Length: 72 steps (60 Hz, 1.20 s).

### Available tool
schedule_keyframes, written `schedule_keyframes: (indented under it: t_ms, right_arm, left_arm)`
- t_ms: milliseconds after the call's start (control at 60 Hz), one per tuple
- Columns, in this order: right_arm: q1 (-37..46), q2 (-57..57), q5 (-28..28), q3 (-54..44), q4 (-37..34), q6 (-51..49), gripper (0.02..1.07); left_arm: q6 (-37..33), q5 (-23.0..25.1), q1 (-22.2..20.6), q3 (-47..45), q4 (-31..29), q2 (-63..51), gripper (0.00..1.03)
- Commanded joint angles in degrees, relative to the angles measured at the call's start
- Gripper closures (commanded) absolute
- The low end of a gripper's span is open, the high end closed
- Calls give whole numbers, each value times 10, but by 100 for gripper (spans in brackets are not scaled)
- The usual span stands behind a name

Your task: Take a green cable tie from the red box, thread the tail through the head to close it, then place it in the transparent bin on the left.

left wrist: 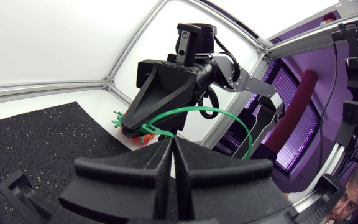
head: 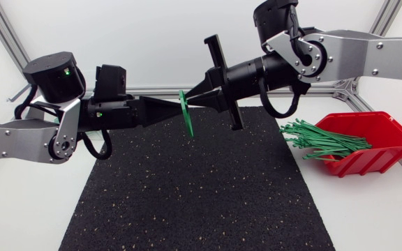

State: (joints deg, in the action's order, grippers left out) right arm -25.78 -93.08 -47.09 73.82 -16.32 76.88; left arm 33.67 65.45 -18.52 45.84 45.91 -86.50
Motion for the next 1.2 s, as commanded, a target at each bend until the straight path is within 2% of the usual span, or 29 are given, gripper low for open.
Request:
schedule_keyframes:
  t_ms: [0, 767, 1100, 1150, 1183]
  right_arm:
    - [16, -46, 61, -11, -18, -18, 101]
    - [14, -83, 115, 5, -81, -53, 101]
    - [18, -35, 113, -7, -64, -50, 101]
    - [23, -30, 114, -7, -61, -50, 100]
    - [25, -29, 111, -4, -60, -51, 92]
  left_arm:
    - [10, 36, -5, 5, 36, 60, 100]
    - [24, 36, 2, 6, 36, 85, 100]
    - [11, 35, 4, 10, 36, 49, 100]
    - [4, 35, 5, 10, 36, 40, 100]
    - [1, 36, 5, 11, 36, 29, 100]
